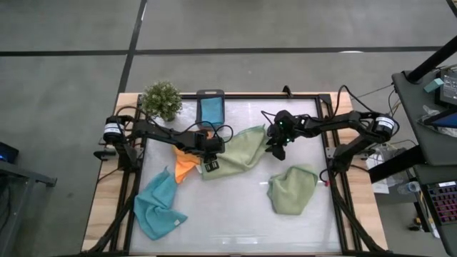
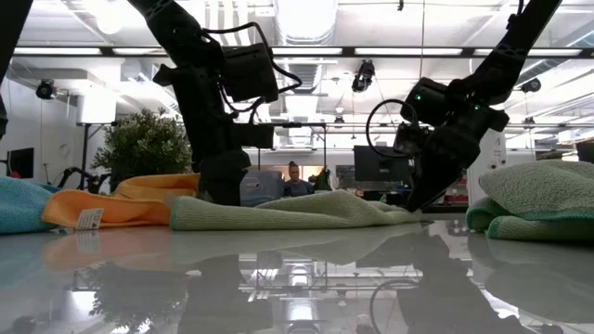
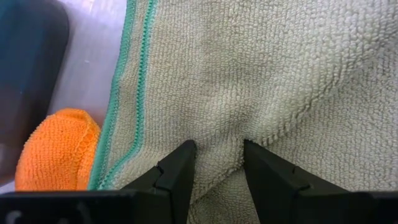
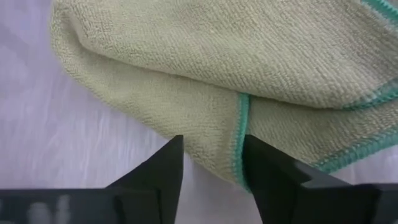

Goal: Fold microfiber towels
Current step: Fold the top green towel

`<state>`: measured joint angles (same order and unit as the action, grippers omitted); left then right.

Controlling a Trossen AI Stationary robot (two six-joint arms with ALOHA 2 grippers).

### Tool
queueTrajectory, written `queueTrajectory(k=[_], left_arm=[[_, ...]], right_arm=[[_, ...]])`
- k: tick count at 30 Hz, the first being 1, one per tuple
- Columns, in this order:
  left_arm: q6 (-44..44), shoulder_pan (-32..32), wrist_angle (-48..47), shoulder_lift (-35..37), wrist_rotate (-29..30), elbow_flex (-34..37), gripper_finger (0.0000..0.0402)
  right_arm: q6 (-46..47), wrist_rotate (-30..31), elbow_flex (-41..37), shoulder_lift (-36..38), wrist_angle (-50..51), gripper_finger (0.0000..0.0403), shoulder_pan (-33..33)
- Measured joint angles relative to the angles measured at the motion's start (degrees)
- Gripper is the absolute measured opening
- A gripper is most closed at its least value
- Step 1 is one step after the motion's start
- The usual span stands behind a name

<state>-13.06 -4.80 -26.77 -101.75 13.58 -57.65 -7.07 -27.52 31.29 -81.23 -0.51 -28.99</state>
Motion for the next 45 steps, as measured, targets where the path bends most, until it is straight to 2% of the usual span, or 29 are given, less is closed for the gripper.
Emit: queueTrajectory(k=[9, 11, 17, 24, 30, 37, 45], left_arm=[[0.0, 0.0, 0.1, 0.0, 0.0, 0.0, 0.0125], [0.0, 0.0, 0.1, 0.0, 0.0, 0.0, 0.0125], [-0.1, 0.0, -0.1, 0.0, 0.0, 0.0, 0.0125], [-1.4, -0.1, -0.6, -0.2, 0.1, -0.1, 0.0125], [-1.7, -0.2, -0.8, -0.2, 0.1, 0.0, 0.0125], [-1.7, -0.2, -1.1, 0.0, 0.2, 0.0, 0.0125], [0.5, -0.1, -3.0, 5.6, -2.1, -0.7, 0.0125]], right_arm=[[-1.1, 0.0, 0.0, 0.0, 0.2, 0.0027, 0.0], [-1.8, 0.0, 0.0, 0.1, 0.2, 0.0014, 0.0], [-5.1, -1.4, 0.0, 2.9, 4.7, 0.0009, 0.0], [-8.2, -1.7, 0.0, 11.7, 13.8, 0.0009, 0.0], [-13.6, -1.1, 0.0, 17.8, 17.5, 0.0009, 3.9], [-8.4, -0.7, 0.0, 22.1, 22.9, 0.0009, 11.6], [-1.9, 1.6, 0.0, 21.0, 27.2, 0.0008, 19.6]])
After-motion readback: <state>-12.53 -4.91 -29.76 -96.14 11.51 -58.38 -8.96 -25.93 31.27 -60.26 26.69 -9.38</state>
